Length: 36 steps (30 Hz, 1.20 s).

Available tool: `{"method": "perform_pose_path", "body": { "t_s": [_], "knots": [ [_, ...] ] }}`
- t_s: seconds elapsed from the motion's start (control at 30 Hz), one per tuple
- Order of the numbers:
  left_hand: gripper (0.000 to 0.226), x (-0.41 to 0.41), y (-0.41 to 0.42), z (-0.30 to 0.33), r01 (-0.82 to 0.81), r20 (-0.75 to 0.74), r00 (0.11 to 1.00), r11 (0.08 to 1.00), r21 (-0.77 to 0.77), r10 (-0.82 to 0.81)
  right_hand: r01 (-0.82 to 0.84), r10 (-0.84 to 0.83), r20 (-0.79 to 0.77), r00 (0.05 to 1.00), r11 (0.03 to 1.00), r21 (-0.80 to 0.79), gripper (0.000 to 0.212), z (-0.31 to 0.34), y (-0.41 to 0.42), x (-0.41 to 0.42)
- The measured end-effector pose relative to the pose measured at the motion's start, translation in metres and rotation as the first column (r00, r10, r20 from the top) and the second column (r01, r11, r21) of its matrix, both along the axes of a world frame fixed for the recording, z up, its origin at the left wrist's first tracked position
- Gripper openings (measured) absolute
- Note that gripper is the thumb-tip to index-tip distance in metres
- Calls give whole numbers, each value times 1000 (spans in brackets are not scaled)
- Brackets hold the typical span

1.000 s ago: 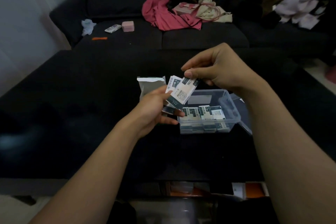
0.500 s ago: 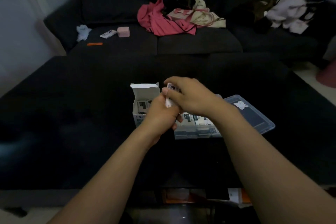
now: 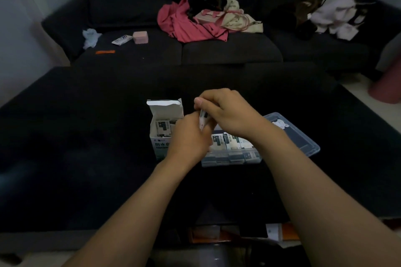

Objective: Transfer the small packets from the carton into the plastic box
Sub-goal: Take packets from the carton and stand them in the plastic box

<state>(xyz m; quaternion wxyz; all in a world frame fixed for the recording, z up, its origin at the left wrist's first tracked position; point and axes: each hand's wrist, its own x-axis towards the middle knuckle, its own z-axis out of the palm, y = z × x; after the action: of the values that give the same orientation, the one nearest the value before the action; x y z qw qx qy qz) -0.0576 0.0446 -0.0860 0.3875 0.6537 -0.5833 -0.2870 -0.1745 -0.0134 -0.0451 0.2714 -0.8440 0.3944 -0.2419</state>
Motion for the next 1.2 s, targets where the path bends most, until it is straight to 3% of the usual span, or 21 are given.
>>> {"method": "perform_pose_path", "body": {
  "t_s": [0.23, 0.4, 0.57, 0.73, 0.9, 0.97, 1.07, 1.2],
  "knots": [
    [13, 6, -2, 3, 108, -175, 979, 993, 38, -100, -67, 71, -22, 997, 988, 143, 42, 1, -1, -7],
    [7, 6, -4, -3, 136, -251, 961, 989, 60, -117, -35, 38, -41, 998, 998, 60, 19, 4, -8, -22],
    [14, 6, -7, -9, 97, -233, 969, 994, 51, -83, 15, -15, -1, 1000, 997, 76, 17, 5, -12, -27],
    [12, 5, -8, -12, 53, -79, 996, 998, 36, -50, -61, 61, 8, 998, 989, 136, 13, -1, -12, -21],
    [12, 6, -7, -11, 57, -61, 997, 998, 20, -56, -26, 21, 42, 999, 994, 110, 11, -4, -14, -19],
    [27, 9, -5, -10, 106, -53, 993, 992, 62, -102, -3, -1, 31, 1000, 990, 139, 12, -1, -20, -28],
    [54, 20, 0, -7, 113, 129, 985, 993, 44, -118, 50, -38, -70, 997, 981, 187, 15, 1, -34, -46],
    [60, 26, 9, -3, 202, 318, 925, 978, 48, -207, 51, 26, -258, 966, 956, 290, 16, -4, -38, -46]
  ]
}}
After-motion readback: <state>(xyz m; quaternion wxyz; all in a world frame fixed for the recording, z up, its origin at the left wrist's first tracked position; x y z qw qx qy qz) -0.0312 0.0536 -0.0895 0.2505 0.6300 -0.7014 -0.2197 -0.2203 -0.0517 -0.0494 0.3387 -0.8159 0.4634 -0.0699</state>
